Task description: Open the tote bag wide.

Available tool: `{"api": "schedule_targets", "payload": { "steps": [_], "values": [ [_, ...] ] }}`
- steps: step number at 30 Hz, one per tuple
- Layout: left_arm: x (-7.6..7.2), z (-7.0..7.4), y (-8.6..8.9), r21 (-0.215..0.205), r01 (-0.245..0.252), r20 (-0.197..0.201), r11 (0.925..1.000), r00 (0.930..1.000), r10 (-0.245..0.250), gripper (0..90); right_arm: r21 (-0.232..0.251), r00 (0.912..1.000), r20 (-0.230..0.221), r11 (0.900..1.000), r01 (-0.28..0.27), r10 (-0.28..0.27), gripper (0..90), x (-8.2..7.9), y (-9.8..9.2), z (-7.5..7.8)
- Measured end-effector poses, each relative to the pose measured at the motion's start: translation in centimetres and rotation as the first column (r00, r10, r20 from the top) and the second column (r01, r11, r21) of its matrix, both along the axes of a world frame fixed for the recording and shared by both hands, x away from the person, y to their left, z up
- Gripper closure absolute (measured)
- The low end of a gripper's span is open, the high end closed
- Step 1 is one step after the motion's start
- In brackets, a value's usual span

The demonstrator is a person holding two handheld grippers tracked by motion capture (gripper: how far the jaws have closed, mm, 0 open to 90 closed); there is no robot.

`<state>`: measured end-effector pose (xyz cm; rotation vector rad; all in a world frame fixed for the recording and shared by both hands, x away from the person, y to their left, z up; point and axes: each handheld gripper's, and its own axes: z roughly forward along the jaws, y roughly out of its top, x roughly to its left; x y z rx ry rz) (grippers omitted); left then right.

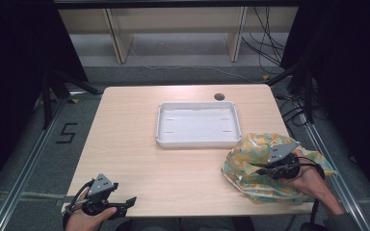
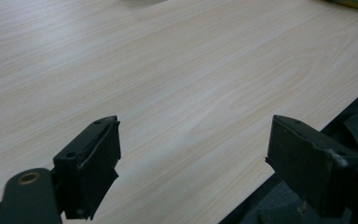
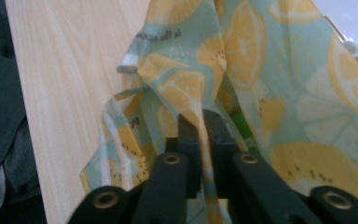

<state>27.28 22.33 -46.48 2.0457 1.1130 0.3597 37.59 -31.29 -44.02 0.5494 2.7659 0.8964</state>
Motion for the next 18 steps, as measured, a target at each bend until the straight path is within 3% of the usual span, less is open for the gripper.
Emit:
{"api": "schedule_targets", "payload": {
  "steps": [6,7,8,9,16,18],
  "values": [
    [0.0,0.2,0.2,0.02,0.024,-0.004,0.9995,0.9997,-0.024,16.6,-0.011,0.9974,0.003,0.997,-0.073,0.073,90.0,-0.4,1.6,0.3],
    [0.0,0.2,0.2,0.017,0.022,-0.003,0.9996,0.9998,-0.021,16.6,-0.006,0.9928,0.005,0.993,-0.12,0.12,90.0,-0.3,2.0,0.5],
    [0.0,0.2,0.2,0.017,0.022,-0.003,0.9996,0.9997,-0.022,16.6,-0.003,0.9935,0.0,0.994,-0.114,0.114,90.0,-0.4,2.3,0.6],
    [0.0,0.2,0.2,0.017,0.022,-0.003,0.9996,0.9997,-0.022,16.6,0.002,0.9886,0.011,0.989,-0.15,0.15,90.0,-0.3,2.8,0.7],
    [0.0,0.2,0.3,0.024,0.03,-0.003,0.9993,0.9995,-0.03,16.6,0.005,0.9689,0.019,0.969,-0.247,0.247,90.0,-0.3,6.4,1.3],
    [0.0,0.2,0.4,0.024,0.034,-0.004,0.9991,0.9994,-0.034,16.6,0.007,0.9591,0.018,0.959,-0.282,0.282,90.0,-0.3,7.8,1.4]
  ]
}}
